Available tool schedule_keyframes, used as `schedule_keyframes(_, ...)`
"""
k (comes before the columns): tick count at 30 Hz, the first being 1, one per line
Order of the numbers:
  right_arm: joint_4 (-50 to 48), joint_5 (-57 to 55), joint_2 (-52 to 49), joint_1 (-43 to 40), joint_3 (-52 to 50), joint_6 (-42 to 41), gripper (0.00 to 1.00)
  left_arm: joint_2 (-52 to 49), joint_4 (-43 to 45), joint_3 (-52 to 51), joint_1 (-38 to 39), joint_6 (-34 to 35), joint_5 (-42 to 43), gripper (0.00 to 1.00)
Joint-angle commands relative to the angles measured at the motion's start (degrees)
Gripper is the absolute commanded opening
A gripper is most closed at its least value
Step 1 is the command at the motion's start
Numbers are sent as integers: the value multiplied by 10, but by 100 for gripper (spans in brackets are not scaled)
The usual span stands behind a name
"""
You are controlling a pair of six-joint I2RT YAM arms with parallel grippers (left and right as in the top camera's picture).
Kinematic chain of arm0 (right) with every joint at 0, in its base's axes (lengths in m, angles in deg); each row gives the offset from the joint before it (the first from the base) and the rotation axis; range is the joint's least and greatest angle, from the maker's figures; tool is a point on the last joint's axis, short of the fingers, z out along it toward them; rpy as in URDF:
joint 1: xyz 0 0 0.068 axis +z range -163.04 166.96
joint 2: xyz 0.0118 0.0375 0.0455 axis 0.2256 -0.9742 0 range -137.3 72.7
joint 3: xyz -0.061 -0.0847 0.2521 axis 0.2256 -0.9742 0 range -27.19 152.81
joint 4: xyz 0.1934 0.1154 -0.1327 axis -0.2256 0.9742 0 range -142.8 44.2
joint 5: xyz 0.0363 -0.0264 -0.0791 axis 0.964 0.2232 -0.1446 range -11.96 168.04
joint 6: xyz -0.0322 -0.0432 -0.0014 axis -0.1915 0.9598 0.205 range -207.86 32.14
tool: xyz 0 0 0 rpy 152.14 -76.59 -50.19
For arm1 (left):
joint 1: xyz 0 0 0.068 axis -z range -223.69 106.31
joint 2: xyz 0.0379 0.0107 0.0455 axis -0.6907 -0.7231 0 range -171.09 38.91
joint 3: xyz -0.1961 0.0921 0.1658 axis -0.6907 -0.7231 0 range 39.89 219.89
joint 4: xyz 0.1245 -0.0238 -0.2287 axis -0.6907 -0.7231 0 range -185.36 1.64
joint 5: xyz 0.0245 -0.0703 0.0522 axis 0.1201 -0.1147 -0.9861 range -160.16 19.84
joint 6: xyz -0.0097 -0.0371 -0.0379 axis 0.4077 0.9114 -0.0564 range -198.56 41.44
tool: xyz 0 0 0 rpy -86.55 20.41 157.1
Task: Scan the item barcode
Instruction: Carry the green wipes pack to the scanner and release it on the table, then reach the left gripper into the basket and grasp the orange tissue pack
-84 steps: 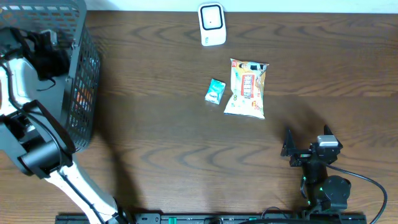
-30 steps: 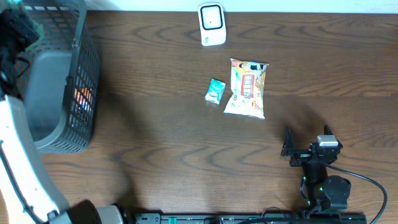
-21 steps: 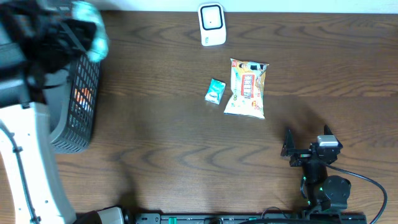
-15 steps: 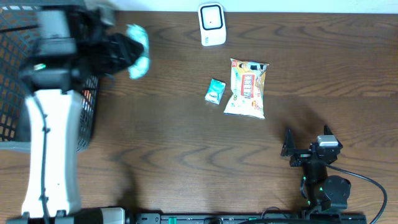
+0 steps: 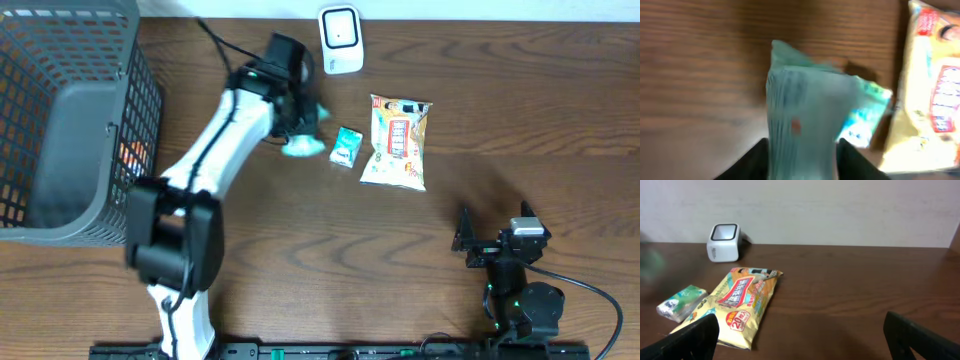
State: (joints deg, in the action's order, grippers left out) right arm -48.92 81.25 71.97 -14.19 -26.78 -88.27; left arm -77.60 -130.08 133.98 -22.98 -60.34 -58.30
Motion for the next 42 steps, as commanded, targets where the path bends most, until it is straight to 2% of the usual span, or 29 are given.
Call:
schedule_keyframes(1, 2, 3, 2, 5, -1, -4, 99, -39, 19, -4, 19, 10, -3, 63)
schedule_keyframes(7, 2, 3, 2, 5, -1, -4, 99, -30, 19, 5, 20, 10, -3, 66)
schedule_keyframes(14, 2, 3, 2, 5, -1, -4, 99, 94, 27, 45, -35, -21, -21, 66)
schedule_keyframes(18, 2, 3, 2, 5, -1, -4, 99, 205, 48, 46, -115, -21, -62, 66)
schedule_keyframes(19, 2, 3, 2, 5, -1, -4, 99, 248, 61, 46, -163, -21, -68, 66)
schedule_keyframes(24, 2, 3, 2, 5, -1, -4, 99, 318, 64, 46, -311, -21, -68, 66)
schedule_keyframes(30, 2, 3, 2, 5, -1, -4, 99, 303, -16, 43, -522, -32, -70, 68)
schedule_keyframes(31, 2, 3, 2, 5, -1, -4, 99, 295, -24, 41, -552, -31, -70, 75)
schedule_keyframes(33, 2, 3, 2, 5, -1, -4, 99, 280, -43, 38, -596, -31, -70, 79)
schedule_keyframes(38, 2, 3, 2, 5, -1, -4, 99, 238, -116, 37, -662, -47, -70, 79)
schedule_keyframes(39, 2, 3, 2, 5, -1, -4, 99, 231, -124, 37, -666, -64, -70, 78)
schedule_keyframes(41, 2, 3, 2, 5, -1, -4, 99, 210, -151, 37, -670, -148, -70, 80)
schedule_keyframes(42, 2, 3, 2, 5, -1, -4, 99, 198, -157, 37, -670, -163, -70, 81)
